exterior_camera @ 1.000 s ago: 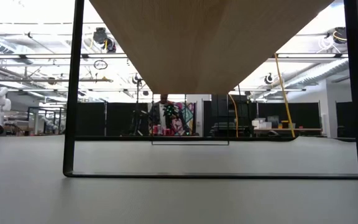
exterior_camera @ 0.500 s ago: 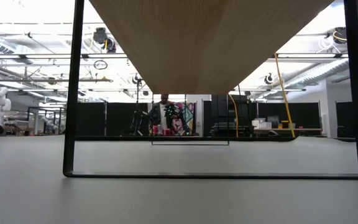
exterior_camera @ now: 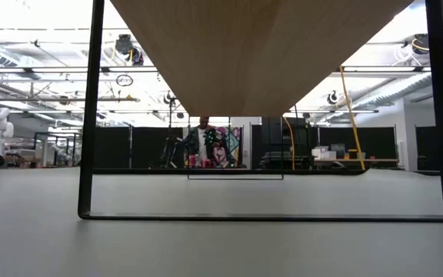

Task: Place canned beverage on shelf
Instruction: Put the top white soda can on the shelf aligned with the other white soda can

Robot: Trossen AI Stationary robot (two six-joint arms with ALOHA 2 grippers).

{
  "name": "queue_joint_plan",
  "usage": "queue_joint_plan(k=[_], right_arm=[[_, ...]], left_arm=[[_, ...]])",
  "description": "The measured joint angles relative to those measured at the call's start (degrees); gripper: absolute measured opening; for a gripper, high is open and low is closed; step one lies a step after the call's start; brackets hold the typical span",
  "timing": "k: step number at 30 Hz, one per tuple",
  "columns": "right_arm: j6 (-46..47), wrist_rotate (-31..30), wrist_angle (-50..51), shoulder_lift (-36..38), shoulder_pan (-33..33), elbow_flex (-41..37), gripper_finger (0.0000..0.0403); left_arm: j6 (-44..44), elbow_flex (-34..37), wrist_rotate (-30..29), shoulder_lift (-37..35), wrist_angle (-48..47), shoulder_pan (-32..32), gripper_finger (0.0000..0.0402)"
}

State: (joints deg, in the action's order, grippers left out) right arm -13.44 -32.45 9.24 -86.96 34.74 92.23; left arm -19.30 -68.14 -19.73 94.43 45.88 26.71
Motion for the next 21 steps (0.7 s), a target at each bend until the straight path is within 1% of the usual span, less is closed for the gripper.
queue_joint_plan(k=[3,6,8,11,13,18,21], right_arm=[[0.0,0.0,0.3,1.2,1.0,0.0,0.0172],[0.2,0.0,2.2,2.8,2.4,0.0,0.0172],[0.4,1.8,3.7,4.2,3.4,0.0,0.0172],[1.2,8.0,4.8,6.4,4.6,0.0,0.0172],[2.0,10.5,7.0,7.5,5.3,0.0,0.0172],[2.9,10.2,10.4,8.2,7.1,-0.1,0.0172],[2.5,11.6,7.2,8.4,7.7,-3.2,0.0173]], left_arm=[[-0.1,0.0,0.0,0.0,0.5,0.5,0.0357],[-0.2,0.0,0.3,0.0,0.5,0.8,0.0368],[-0.3,0.0,0.7,0.0,0.6,1.2,0.037],[-0.5,0.0,1.7,0.0,1.5,1.7,0.0371],[-0.5,0.0,2.7,0.0,1.8,2.0,0.0371],[-0.5,0.0,3.3,0.0,1.8,3.4,0.0371],[-0.5,0.0,4.0,0.0,1.6,4.2,0.0371]])
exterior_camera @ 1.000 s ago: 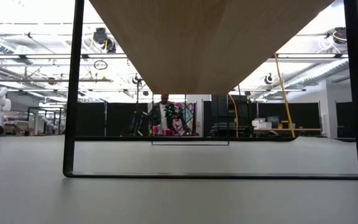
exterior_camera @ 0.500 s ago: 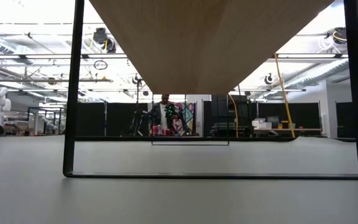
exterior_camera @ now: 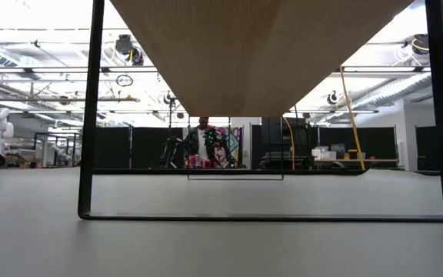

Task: Place canned beverage on shelf
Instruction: Put the top white soda can on the shelf aligned with the other white soda can

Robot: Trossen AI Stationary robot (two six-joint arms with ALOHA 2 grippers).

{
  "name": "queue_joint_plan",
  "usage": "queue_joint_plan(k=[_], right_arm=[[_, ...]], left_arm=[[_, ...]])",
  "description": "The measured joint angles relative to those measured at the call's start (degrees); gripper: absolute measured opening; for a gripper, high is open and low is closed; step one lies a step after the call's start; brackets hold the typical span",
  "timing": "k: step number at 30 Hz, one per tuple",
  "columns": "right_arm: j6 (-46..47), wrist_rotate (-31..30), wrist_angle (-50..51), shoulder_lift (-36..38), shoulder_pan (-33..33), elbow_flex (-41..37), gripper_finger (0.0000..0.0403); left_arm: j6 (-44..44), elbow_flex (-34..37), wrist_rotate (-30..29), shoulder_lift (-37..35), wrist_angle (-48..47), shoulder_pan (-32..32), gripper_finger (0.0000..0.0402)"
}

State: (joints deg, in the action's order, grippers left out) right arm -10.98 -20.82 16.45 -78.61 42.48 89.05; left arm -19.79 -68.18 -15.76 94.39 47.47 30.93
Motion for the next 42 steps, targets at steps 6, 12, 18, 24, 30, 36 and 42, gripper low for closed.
queue_joint_plan(k=[6,12,18,24,30,36,42], right_arm=[[-5.6,5.2,-22.0,-0.3,-0.1,-13.4,0.0173],[-14.4,9.6,-52.2,-0.2,0.0,-27.1,0.0173],[-15.0,18.3,-66.7,-0.2,-2.1,-34.5,0.0173],[-12.5,27.5,-68.4,-1.9,-5.8,-34.7,0.0173],[-10.8,30.7,-69.8,-3.2,-7.7,-34.7,0.0173],[-11.1,31.5,-71.9,-3.6,-9.2,-34.7,0.0173],[-11.9,31.5,-72.0,-3.7,-10.5,-34.7,0.0173]], left_arm=[[0.0,0.0,0.8,0.0,-3.1,1.5,0.0371],[3.5,0.0,-2.2,0.0,-7.3,3.1,0.0371],[8.6,0.1,-3.3,0.2,-11.6,3.5,0.0371],[8.6,0.1,-3.7,2.7,-8.8,3.6,0.0371],[6.9,0.1,-4.4,5.1,-5.0,3.4,0.0371],[7.1,0.1,-4.5,5.7,-4.2,3.4,0.0371],[4.2,0.1,-5.1,5.7,-4.6,3.4,0.037]])
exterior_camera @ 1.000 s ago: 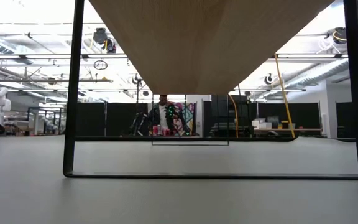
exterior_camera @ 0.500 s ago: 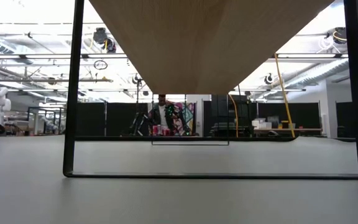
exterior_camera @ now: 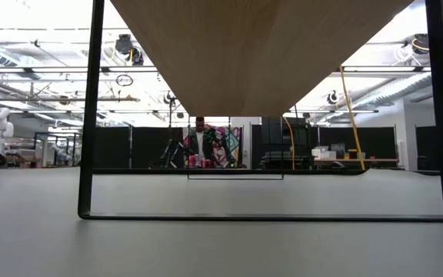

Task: Place canned beverage on shelf
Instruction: Put the top white soda can on the shelf aligned with the other white soda can

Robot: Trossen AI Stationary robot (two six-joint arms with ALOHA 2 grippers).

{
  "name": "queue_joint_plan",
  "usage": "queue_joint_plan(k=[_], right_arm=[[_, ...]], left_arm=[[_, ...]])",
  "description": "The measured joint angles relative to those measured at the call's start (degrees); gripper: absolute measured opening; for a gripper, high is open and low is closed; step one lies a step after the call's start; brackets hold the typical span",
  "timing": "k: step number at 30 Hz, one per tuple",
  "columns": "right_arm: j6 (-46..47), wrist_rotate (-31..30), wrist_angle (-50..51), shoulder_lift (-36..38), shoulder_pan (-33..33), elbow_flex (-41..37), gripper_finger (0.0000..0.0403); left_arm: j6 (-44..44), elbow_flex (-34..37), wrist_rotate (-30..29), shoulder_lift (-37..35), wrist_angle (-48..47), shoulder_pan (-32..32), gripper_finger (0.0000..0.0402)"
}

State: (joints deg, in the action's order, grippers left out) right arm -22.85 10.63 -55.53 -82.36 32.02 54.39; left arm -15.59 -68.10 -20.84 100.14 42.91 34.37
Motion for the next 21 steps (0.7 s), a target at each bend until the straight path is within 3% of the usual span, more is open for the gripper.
queue_joint_plan(k=[11,17,21], right_arm=[[0.6,-0.1,-0.1,0.0,-0.1,0.1,0.0173],[-1.6,0.2,1.7,-0.1,-1.1,3.8,0.0174],[-1.9,3.9,11.3,-0.1,-3.6,9.7,0.0174]], left_arm=[[-4.0,-2.2,2.8,-1.5,-0.4,0.1,0.037],[-4.4,-9.1,-2.6,-3.1,-15.0,0.5,0.037],[-4.3,-13.0,-3.2,-4.6,-24.1,0.4,0.037]])
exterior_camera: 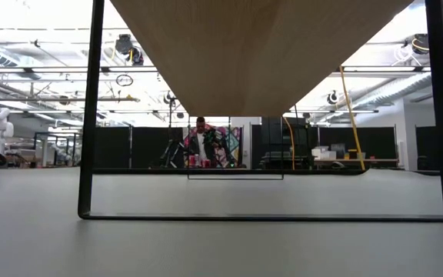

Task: Place canned beverage on shelf
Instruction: Put the top white soda can on the shelf aligned with the other white soda can

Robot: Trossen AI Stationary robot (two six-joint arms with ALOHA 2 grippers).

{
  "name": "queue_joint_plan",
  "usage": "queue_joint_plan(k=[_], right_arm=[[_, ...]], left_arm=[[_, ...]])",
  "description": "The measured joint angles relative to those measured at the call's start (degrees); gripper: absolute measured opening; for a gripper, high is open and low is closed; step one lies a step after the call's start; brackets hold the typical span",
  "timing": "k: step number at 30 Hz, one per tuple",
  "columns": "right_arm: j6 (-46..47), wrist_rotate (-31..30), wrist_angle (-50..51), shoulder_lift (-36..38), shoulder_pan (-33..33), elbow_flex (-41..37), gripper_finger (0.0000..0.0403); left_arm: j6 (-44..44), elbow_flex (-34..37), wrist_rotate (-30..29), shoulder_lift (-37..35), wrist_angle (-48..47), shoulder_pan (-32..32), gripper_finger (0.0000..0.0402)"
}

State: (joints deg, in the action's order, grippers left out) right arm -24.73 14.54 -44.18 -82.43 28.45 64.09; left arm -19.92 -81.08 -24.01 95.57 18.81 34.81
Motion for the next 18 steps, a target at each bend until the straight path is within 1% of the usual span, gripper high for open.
queue_joint_plan(k=[2,5,8,12,15,18], right_arm=[[0.2,3.4,5.4,0.0,-1.4,3.4,0.0174],[0.2,7.4,10.8,0.0,-3.1,8.1,0.0174],[0.2,12.2,13.6,0.0,-4.8,11.5,0.0174],[0.7,17.4,14.1,0.0,-6.9,13.8,0.0174],[0.7,17.8,13.6,0.0,-8.5,14.6,0.0173],[2.0,17.6,13.5,0.0,-10.0,14.6,0.0174]], left_arm=[[0.7,-1.1,0.0,-1.4,-3.7,0.3,0.037],[2.5,-1.6,-0.1,-3.6,-7.8,0.4,0.037],[3.6,-1.6,-0.5,-5.1,-10.5,0.4,0.037],[2.7,-1.6,-1.7,-5.6,-9.5,-0.3,0.037],[1.6,-1.6,-1.6,-5.6,-8.7,-2.1,0.037],[2.7,-1.6,0.4,-5.6,-8.7,-4.0,0.037]])
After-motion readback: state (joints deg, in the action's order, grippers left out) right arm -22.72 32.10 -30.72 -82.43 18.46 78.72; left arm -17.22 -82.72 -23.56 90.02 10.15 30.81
